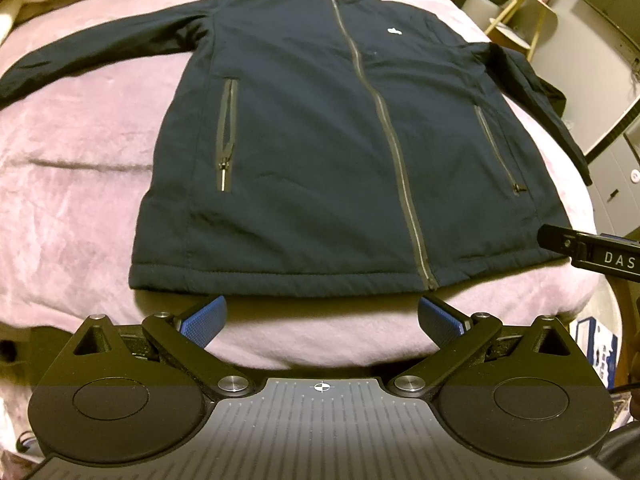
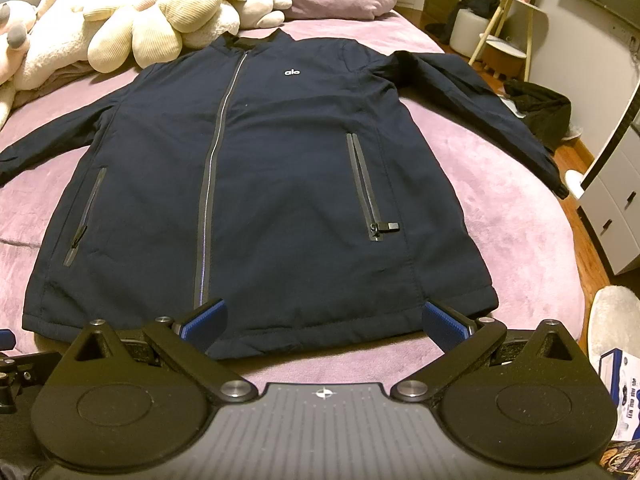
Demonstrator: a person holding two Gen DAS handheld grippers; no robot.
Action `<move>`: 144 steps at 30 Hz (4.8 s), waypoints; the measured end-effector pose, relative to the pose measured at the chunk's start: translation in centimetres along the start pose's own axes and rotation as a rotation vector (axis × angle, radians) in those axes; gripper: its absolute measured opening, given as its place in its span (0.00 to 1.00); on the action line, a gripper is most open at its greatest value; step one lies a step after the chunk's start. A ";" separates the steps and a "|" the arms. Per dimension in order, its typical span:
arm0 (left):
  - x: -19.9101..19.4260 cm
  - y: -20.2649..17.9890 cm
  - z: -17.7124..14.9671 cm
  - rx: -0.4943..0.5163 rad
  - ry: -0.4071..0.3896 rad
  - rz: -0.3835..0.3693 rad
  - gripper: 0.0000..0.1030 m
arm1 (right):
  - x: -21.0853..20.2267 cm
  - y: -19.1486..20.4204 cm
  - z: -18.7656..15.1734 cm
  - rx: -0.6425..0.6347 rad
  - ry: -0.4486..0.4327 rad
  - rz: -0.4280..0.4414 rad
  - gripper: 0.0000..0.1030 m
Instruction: Fold large clothes
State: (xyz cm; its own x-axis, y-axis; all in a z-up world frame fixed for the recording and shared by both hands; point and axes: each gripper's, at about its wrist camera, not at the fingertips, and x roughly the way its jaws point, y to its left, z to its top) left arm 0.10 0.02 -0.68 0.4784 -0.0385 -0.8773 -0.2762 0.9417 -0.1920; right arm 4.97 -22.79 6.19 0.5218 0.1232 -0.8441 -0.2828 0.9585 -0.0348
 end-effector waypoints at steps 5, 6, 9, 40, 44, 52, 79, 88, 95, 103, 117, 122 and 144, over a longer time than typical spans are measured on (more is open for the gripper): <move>0.1 0.1 0.0 -0.002 0.005 -0.004 1.00 | 0.1 0.0 0.0 0.002 0.002 0.001 1.00; 0.2 0.2 0.0 -0.003 0.006 -0.005 1.00 | 0.1 0.0 0.0 0.002 0.002 0.001 1.00; 0.2 0.3 0.1 -0.007 0.011 -0.008 1.00 | 0.1 0.0 0.0 0.001 0.005 -0.001 1.00; 0.7 0.5 0.1 -0.014 0.030 -0.021 1.00 | 0.9 -0.2 -0.3 0.017 0.025 0.002 1.00; 0.8 0.5 0.2 -0.012 0.033 -0.024 1.00 | 0.9 -0.2 -0.3 0.018 0.028 0.001 1.00; 1.1 0.5 0.3 -0.014 0.040 -0.029 1.00 | 1.2 -0.4 -0.2 0.030 0.035 0.013 1.00; 5.6 1.5 7.9 0.010 -0.189 -0.071 1.00 | 8.1 -11.6 3.6 0.494 -0.211 0.293 1.00; 11.9 2.5 15.4 -0.076 -0.168 0.053 1.00 | 19.3 -28.6 8.8 1.223 -0.388 0.312 0.69; 14.3 3.4 17.3 -0.112 -0.132 0.055 1.00 | 26.8 -33.2 7.5 1.576 -0.394 0.310 0.17; 12.1 6.5 17.4 -0.111 -0.146 0.053 1.00 | 22.8 -33.3 13.7 1.248 -0.436 -0.098 0.10; 9.9 8.0 19.1 -0.150 -0.287 -0.043 1.00 | 20.7 2.0 24.9 -0.428 -0.553 -0.042 0.13; 11.4 7.7 20.9 -0.167 -0.283 -0.106 1.00 | 29.1 8.8 22.0 -0.664 -0.331 -0.140 0.20; 28.7 -0.2 33.5 -0.312 0.010 -0.434 0.43 | 24.5 -10.0 15.1 0.548 -0.179 0.604 0.39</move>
State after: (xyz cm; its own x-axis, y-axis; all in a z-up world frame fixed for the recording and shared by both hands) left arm 41.86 9.92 -11.08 0.5959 -0.4069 -0.6923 -0.2905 0.6945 -0.6583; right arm 32.76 -25.43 -6.05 0.5390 0.6509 -0.5346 -0.1476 0.6979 0.7009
